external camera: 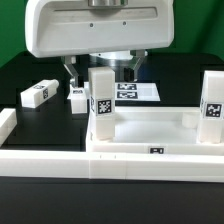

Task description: Assemble desk

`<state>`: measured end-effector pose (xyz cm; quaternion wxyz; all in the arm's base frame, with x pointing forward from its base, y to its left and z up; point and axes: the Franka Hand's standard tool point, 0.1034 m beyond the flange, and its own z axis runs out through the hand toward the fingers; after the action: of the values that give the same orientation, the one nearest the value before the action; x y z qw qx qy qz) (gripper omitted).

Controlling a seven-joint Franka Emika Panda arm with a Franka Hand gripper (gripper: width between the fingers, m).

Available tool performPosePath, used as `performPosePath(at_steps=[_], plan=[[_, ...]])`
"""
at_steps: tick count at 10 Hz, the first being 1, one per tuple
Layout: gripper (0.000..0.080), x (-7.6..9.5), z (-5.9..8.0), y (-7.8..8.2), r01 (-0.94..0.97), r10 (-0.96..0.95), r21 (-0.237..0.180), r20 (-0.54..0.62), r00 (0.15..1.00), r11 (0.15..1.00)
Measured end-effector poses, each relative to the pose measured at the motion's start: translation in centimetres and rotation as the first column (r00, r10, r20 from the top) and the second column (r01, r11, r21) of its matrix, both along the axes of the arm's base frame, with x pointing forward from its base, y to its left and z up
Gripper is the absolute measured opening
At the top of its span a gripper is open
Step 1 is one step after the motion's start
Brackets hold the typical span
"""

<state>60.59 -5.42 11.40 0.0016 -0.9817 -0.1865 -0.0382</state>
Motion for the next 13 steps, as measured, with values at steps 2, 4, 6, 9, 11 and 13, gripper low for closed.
performPosePath(at_steps=[2,4,6,9,11,13], plan=[[0.0542,0.01,0.03,-0.28,0.006,-0.006,0.000,0.001,1.000,1.000],[0.0358,0.00,0.02,-0.27,0.006,-0.006,0.000,0.000,1.000,1.000],[0.0288,-0.01,0.01,-0.27,0.006,-0.006,0.000,0.000,1.000,1.000],[0.0288,-0.03,-0.01,-0.26,0.093,-0.093,0.014,-0.002,0.996,0.996],[0.0288,-0.10,-0.04,-0.36,0.238,-0.238,0.026,-0.008,0.971,0.971],[0.0288,-0.12,-0.08,-0.25,0.452,-0.451,0.047,-0.022,0.892,0.891]])
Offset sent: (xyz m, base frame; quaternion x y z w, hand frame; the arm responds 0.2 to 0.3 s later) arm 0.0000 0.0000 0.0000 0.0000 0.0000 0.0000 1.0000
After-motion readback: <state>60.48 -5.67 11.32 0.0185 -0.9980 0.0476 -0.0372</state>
